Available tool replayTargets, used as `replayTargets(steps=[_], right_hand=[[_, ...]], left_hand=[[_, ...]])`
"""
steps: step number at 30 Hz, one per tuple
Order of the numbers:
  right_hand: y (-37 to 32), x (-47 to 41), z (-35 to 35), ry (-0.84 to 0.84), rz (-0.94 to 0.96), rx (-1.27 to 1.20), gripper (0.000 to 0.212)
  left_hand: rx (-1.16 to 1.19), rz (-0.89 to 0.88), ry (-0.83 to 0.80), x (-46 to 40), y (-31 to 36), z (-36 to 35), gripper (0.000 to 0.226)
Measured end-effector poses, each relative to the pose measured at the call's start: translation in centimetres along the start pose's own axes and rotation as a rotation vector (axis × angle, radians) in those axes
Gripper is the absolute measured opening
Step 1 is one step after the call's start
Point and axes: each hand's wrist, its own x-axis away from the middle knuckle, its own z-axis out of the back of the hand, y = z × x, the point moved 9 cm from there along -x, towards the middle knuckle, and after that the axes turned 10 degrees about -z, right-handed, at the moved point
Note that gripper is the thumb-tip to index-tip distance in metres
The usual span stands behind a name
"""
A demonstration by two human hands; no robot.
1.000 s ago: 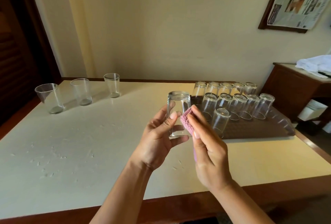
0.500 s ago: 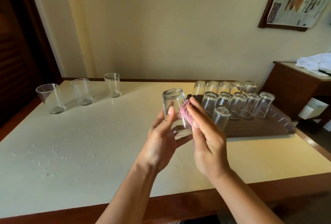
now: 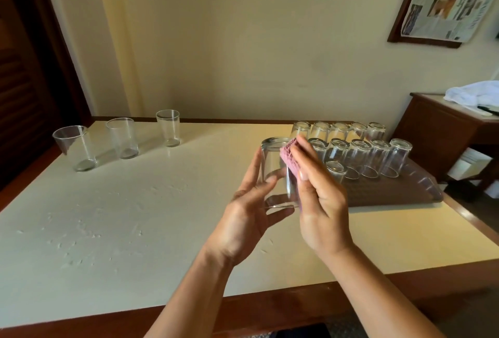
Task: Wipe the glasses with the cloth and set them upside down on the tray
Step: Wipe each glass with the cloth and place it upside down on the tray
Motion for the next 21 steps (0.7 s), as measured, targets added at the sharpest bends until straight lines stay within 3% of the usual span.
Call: replayTargets(steps=[4,9,12,16,21], right_hand=[[-0.4,0.6,-0.3,-0.005,0.007,0.0,0.041],[0.3,3.5,-0.9,-0.015,-0.005,-0.056,0.042],[-0.6,1.2,0.1,0.022,0.0,-0.018,0.042],[-1.2,0.6,0.3,0.028,0.03,0.017,0.04],[-0.4,3.8,-0.9,0.022,0.036,-0.027,0.039]], left_hand=[[-0.064,-0.093,0.109,-0.2,1.3,0.9,0.081],[-0.086,-0.068,0.053,0.0,0.9,1.0,0.063],[-0.034,0.01,-0.019,0.5,0.0,0.3,0.07],[-0.065,-0.124,0.086,0.2,1.5,0.7,0.096],[-0.075,-0.13,0.082,-0.1,1.4,1.2,0.064]])
